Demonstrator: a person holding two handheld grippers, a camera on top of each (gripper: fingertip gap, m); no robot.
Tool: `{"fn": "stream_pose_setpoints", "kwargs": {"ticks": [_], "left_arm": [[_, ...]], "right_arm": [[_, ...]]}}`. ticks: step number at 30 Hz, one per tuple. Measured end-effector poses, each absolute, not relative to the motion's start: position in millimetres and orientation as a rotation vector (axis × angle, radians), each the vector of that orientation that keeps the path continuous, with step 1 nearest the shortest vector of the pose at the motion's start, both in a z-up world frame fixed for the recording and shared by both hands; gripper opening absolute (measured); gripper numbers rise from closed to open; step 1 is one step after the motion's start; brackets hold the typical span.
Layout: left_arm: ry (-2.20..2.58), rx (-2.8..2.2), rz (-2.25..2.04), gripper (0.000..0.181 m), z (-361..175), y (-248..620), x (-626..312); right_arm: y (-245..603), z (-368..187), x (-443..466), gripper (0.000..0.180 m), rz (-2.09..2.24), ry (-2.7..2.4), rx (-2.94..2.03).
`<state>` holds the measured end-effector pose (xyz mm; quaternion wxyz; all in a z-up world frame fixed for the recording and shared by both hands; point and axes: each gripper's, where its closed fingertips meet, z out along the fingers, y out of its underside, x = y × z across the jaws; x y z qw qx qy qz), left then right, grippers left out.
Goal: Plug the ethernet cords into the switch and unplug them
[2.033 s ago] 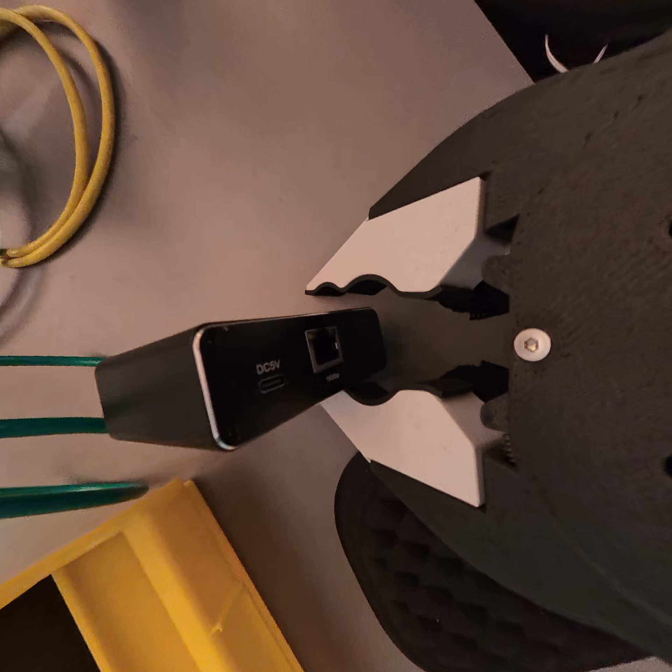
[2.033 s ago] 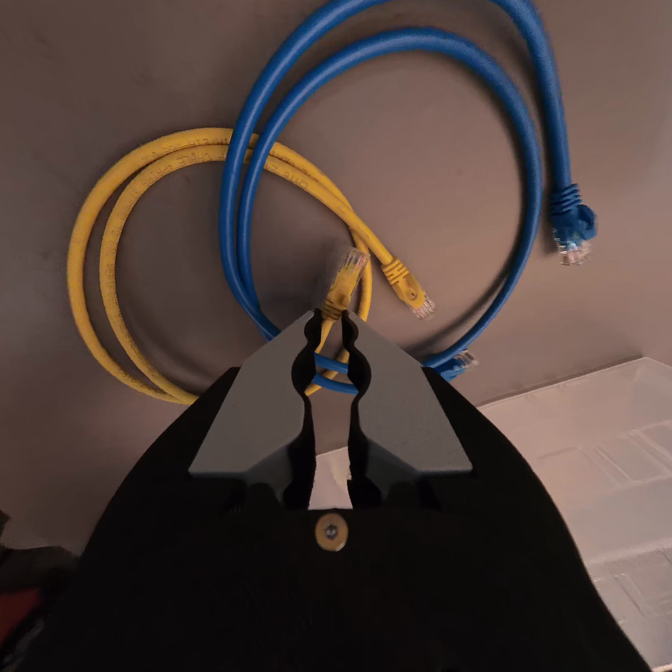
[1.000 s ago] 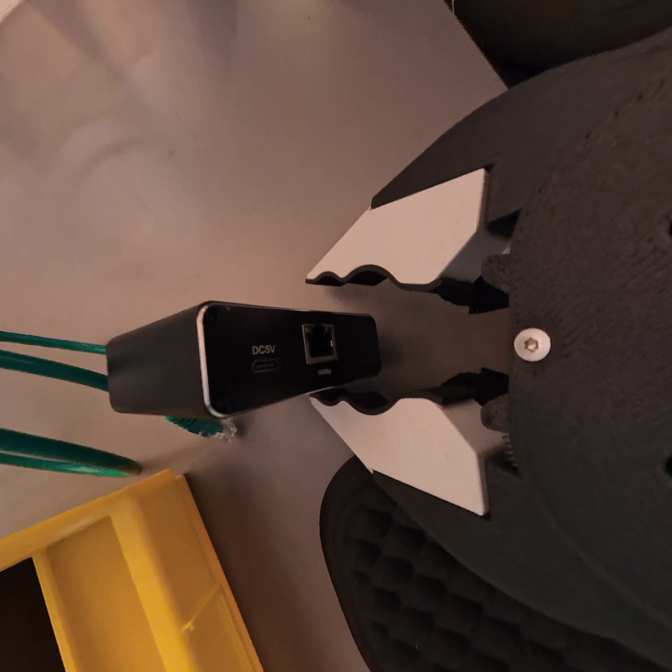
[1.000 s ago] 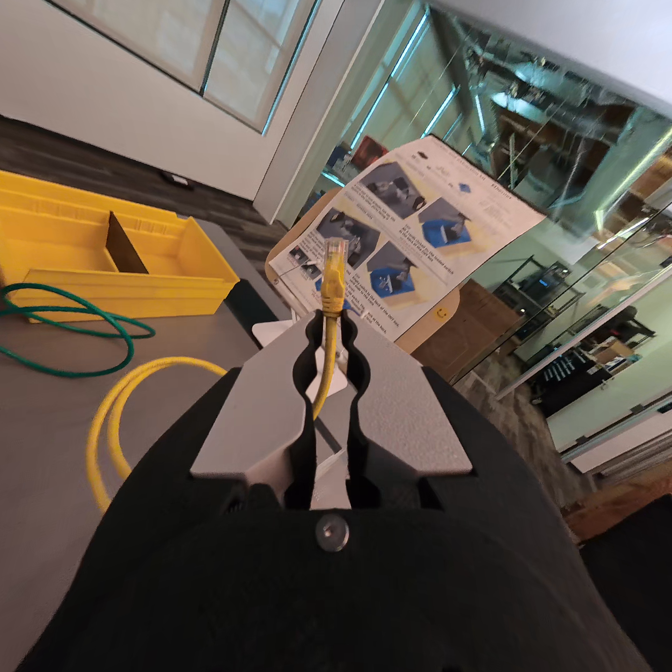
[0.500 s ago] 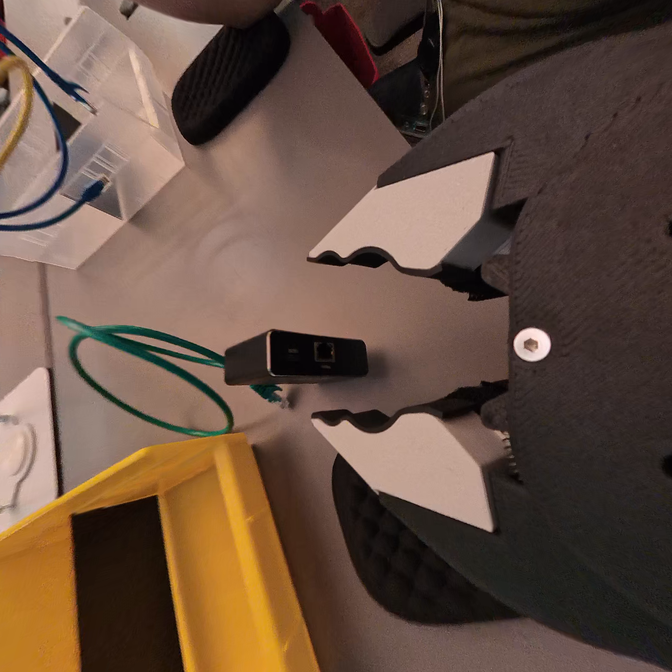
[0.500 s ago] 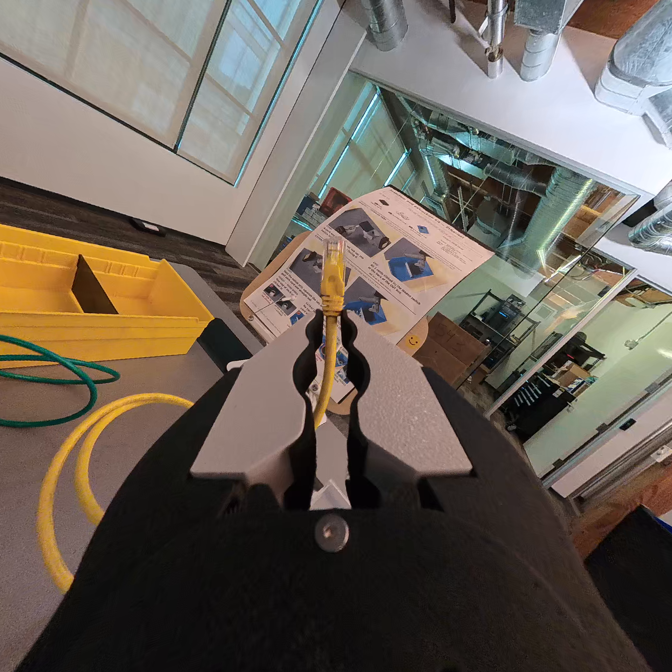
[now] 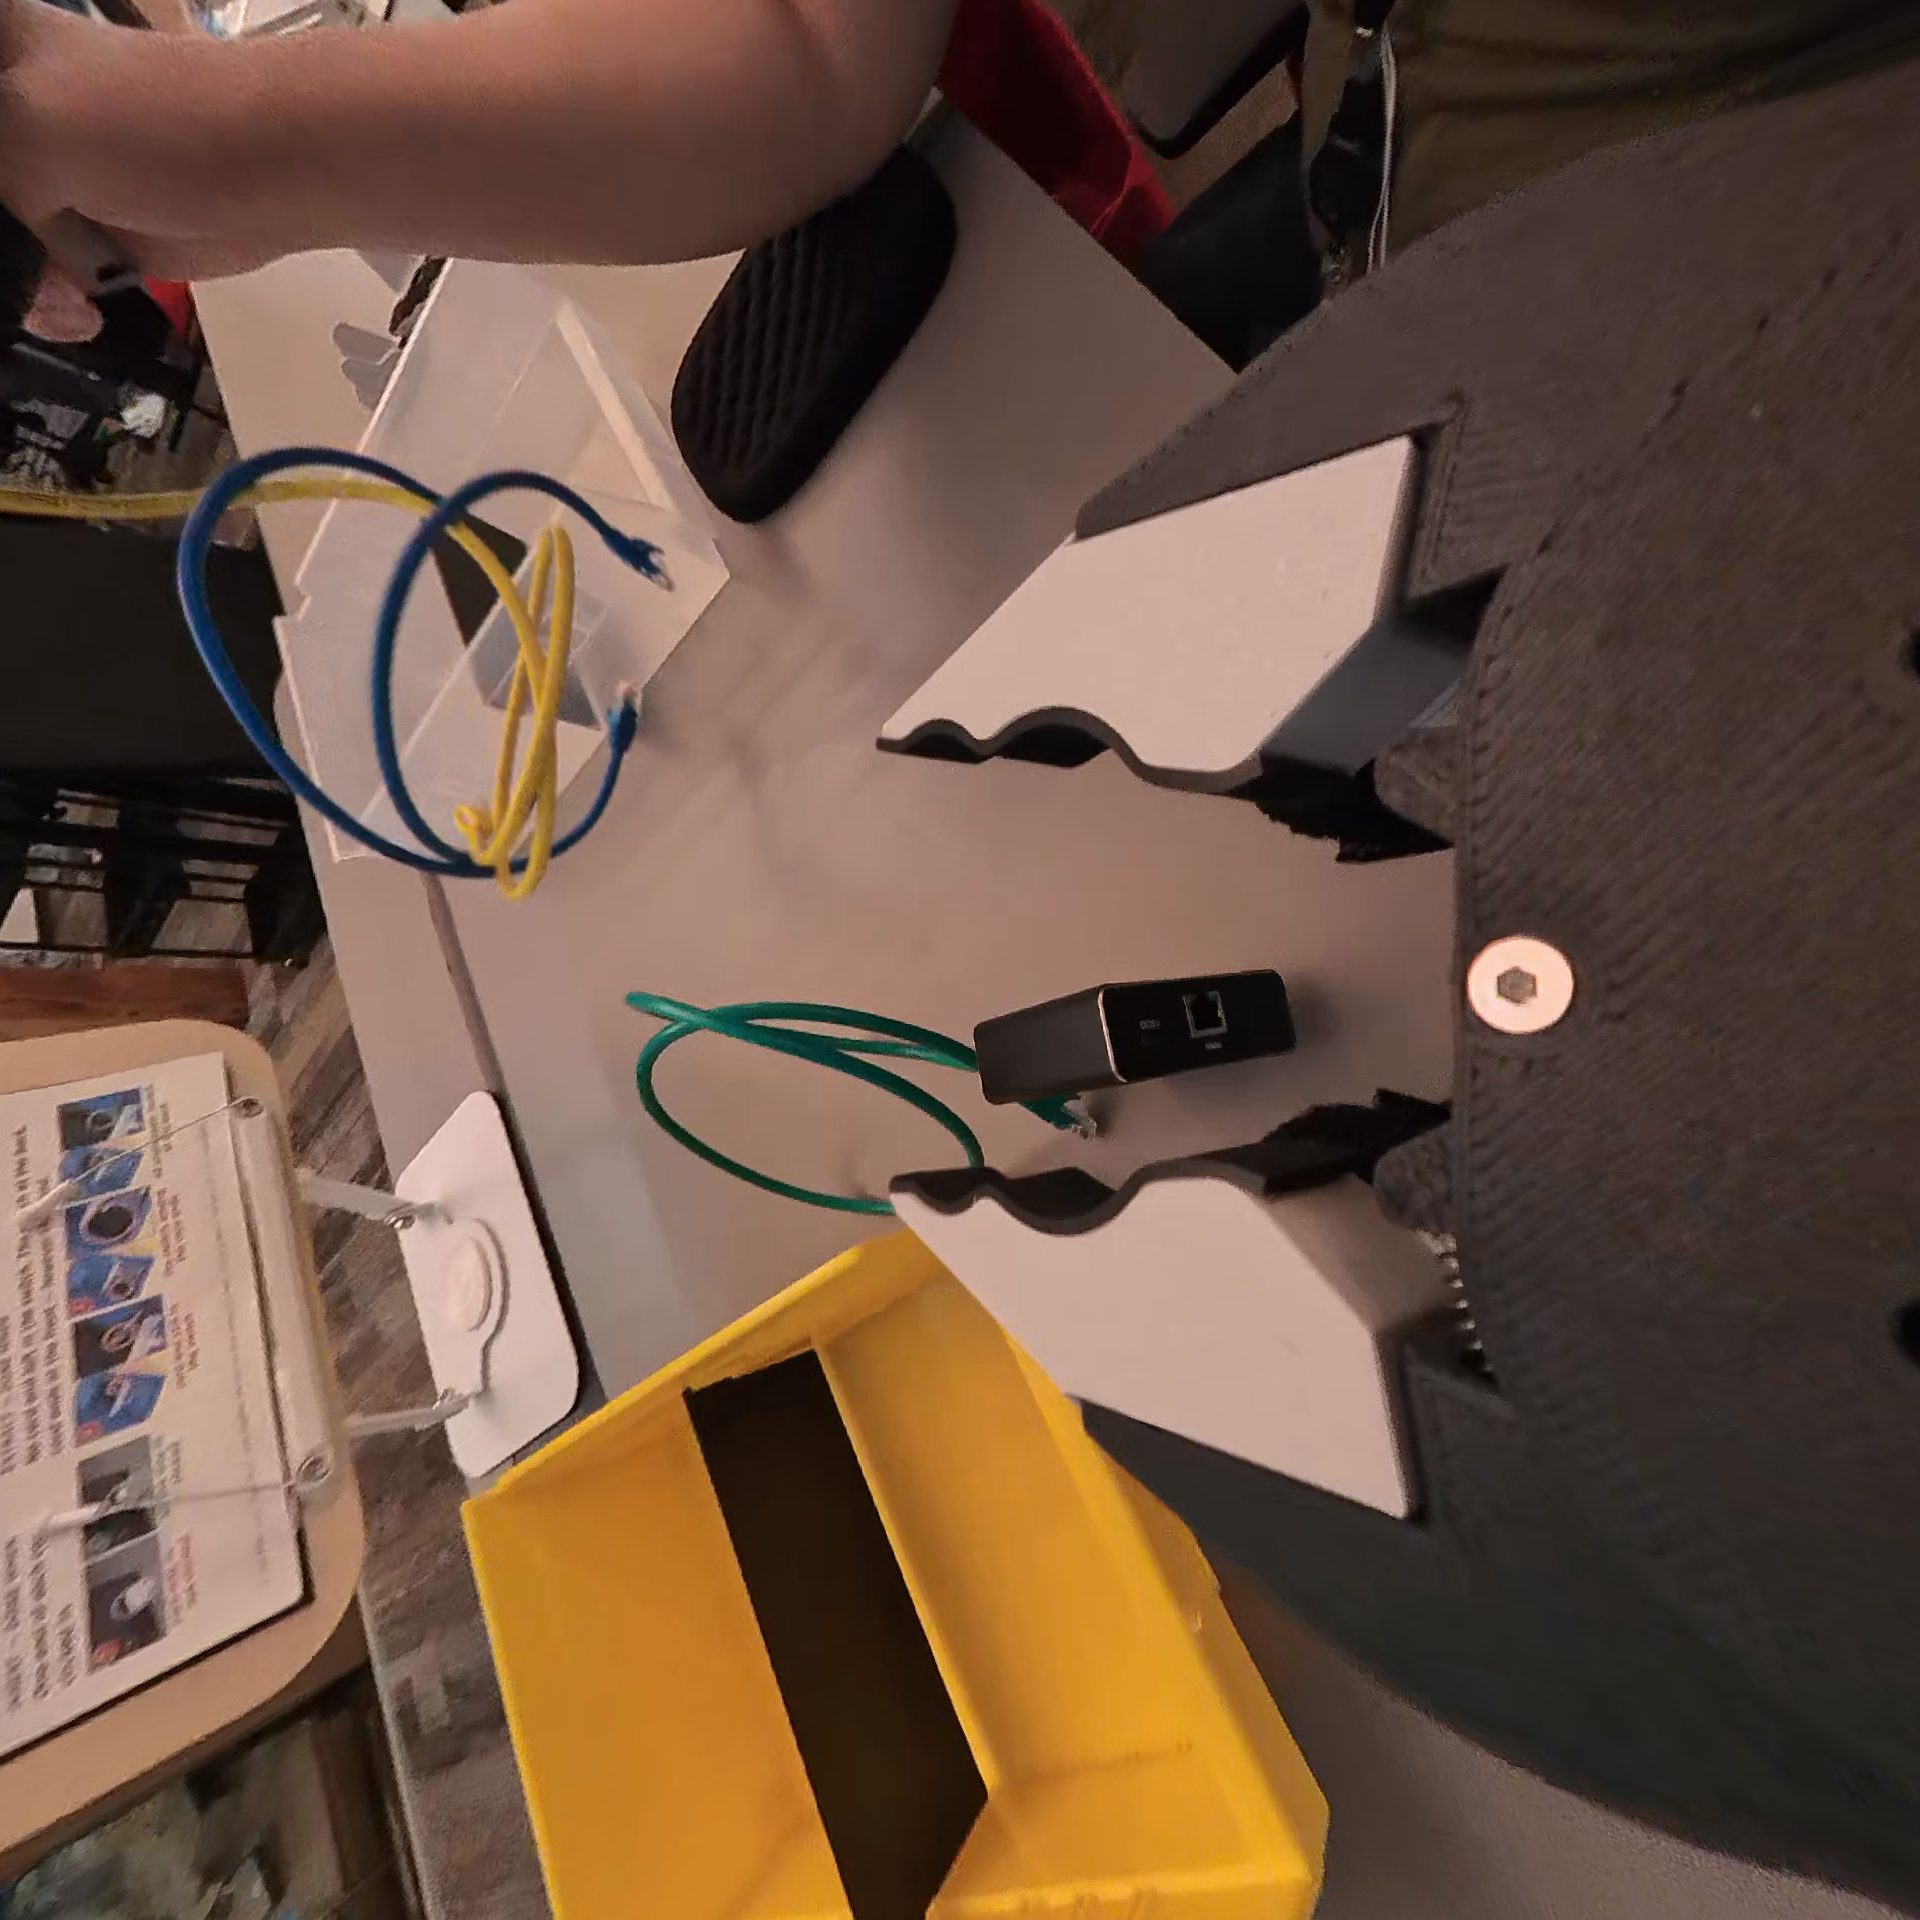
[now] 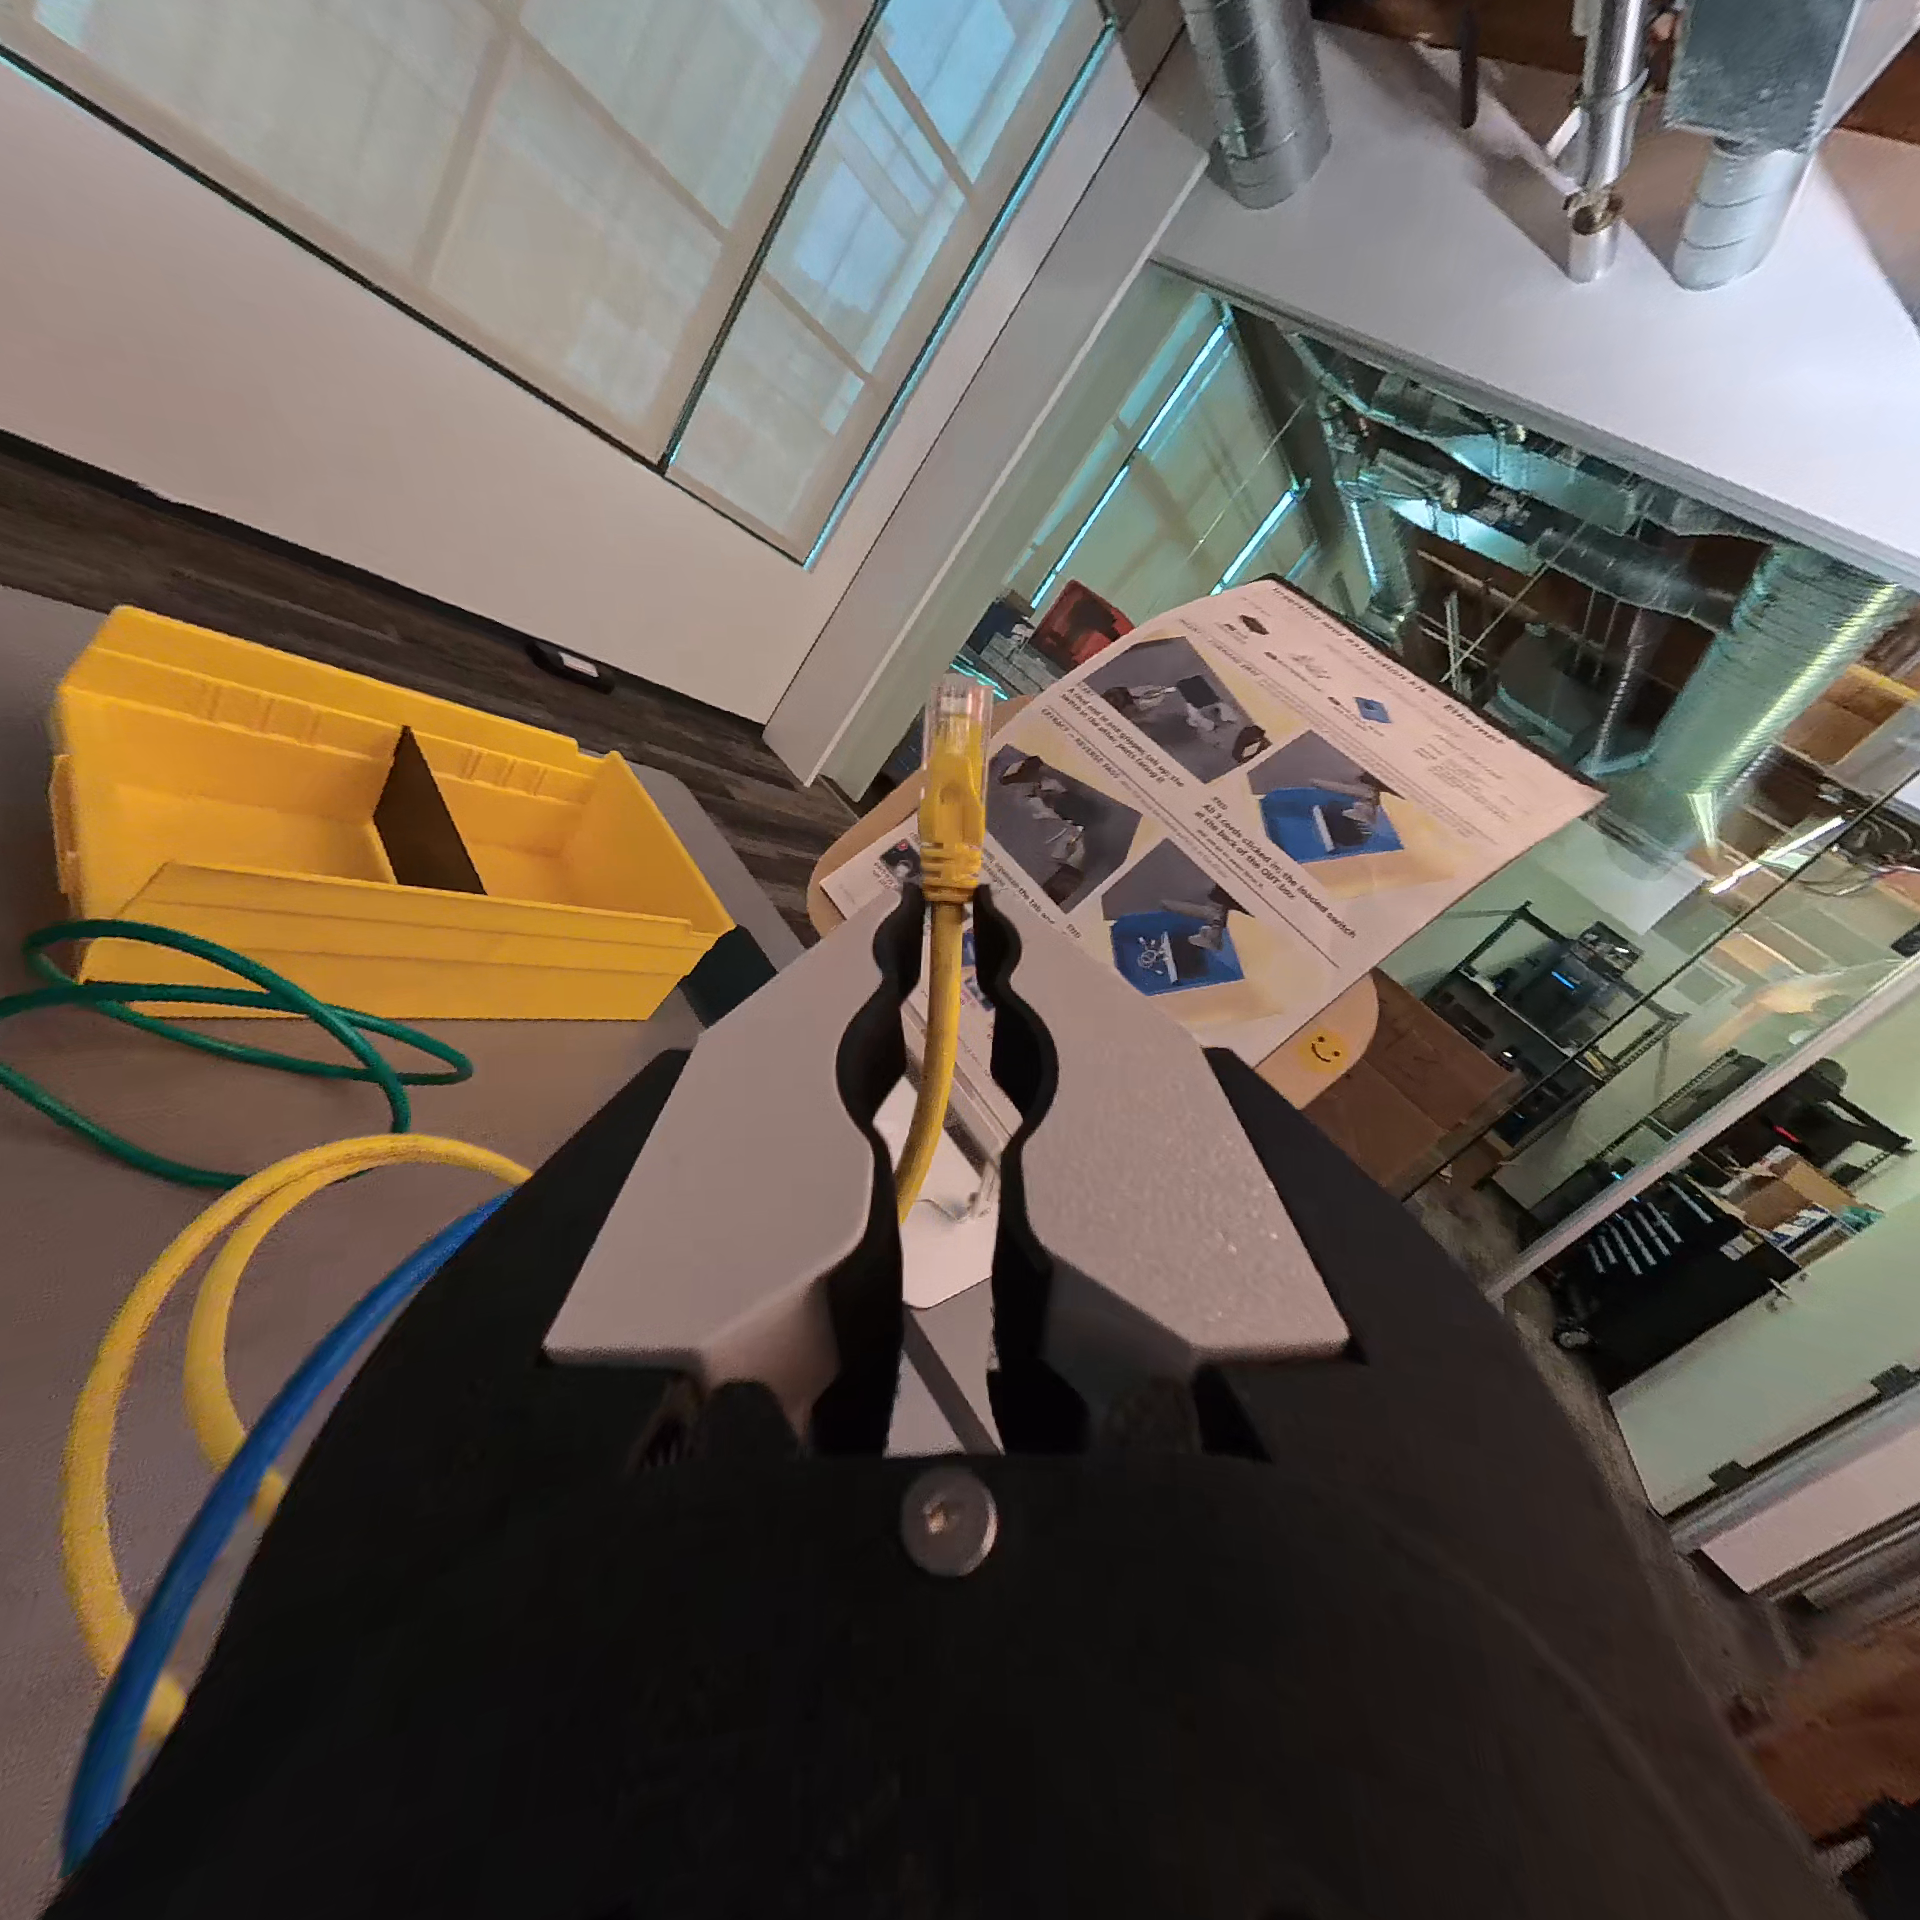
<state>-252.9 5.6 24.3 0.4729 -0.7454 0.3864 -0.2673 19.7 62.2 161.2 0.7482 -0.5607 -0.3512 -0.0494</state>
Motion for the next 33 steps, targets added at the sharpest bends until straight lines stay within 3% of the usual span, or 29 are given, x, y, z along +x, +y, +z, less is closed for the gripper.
{"fn": "stream_pose_setpoints", "kwargs": {"ticks": [12, 18, 22, 26, 29, 33], "left_arm": [[1.110, -1.581, -0.641, 0.068, 63.9, 7.3, -189.7], [1.321, -1.314, -0.305, 0.067, 80.7, 15.6, -142.2], [1.419, -1.185, -0.157, 0.048, 85.9, 11.7, -120.4], [1.542, -1.195, -0.095, 0.047, 73.5, 8.6, -112.0], [1.572, -1.156, -0.095, 0.022, 74.7, 2.6, -107.7], [1.601, -1.166, -0.082, 0.029, 70.6, 2.2, -108.4]], "right_arm": [[40.0, 113.2, -70.7, 0.009, 0.118, -1.161, -1.180], [24.9, 87.9, -99.1, 0.009, 0.171, -1.332, -1.175], [15.6, 77.1, -108.6, 0.009, 0.186, -1.417, -1.159], [10.5, 71.5, -114.0, 0.009, 0.174, -1.467, -1.130], [7.9, 67.1, -116.4, 0.009, 0.167, -1.499, -1.118], [5.3, 64.1, -118.3, 0.009, 0.145, -1.528, -1.092]]}}
